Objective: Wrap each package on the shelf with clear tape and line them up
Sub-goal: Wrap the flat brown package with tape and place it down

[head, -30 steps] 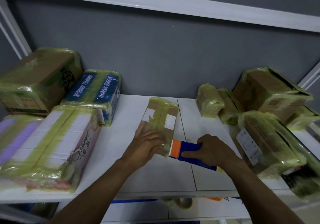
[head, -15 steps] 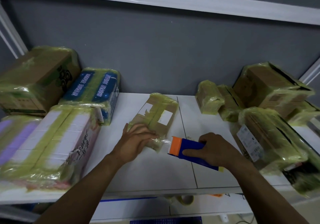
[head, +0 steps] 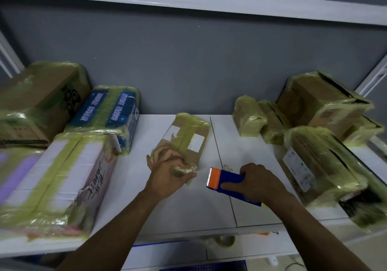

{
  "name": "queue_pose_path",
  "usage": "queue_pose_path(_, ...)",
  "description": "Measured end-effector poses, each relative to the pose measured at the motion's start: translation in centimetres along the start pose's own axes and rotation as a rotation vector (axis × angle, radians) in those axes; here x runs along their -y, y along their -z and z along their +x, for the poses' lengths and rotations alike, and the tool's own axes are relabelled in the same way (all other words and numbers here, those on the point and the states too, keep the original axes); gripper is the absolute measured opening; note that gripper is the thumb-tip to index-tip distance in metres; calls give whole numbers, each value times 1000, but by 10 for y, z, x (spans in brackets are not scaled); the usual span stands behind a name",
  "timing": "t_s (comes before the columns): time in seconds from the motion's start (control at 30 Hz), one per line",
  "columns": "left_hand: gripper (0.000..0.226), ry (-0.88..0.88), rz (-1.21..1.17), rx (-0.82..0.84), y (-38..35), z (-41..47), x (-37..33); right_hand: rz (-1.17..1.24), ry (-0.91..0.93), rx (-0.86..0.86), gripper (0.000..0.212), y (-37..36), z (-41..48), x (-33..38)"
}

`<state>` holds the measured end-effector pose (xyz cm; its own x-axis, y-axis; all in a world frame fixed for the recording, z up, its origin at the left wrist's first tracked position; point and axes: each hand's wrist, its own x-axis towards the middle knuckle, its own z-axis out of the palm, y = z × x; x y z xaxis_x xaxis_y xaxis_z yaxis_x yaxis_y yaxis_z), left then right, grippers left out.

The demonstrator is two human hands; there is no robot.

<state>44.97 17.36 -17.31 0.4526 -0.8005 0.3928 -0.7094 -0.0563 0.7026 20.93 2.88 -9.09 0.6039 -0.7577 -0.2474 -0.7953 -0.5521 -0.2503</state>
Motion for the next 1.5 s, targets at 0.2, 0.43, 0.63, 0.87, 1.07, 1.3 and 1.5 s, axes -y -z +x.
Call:
queue_pose_path(0.2, 29, 9, 109, -60, 2, -4, -6, -36, -21, -4, 72, -9, 13, 13)
queue_pose_path(0.43, 32, 47, 74, -3, 9, 5, 3, 89, 9, 53, 62, 1, 9, 8)
queue_pose_path(0.63, 48, 30, 25, 27, 14, 18, 11, 140, 55, 20, 60, 7, -5, 0)
queue_pose_path(0.87, 44, 45, -19, 58, 17, 18, 13, 142, 43, 56, 59, 9, -10, -2)
queue_pose_path(1.07, 42, 80, -96, 65, 19, 17, 13, 167, 24, 76, 56, 9, -10, -5)
queue_pose_path(1.3, 42, 118, -40, 82, 16, 21, 11, 18, -18, 12, 67, -14, 16, 8)
queue_pose_path(1.5, 52, 27, -36, 29, 12, 20, 14, -155, -3, -81, 70, -25, 33, 36)
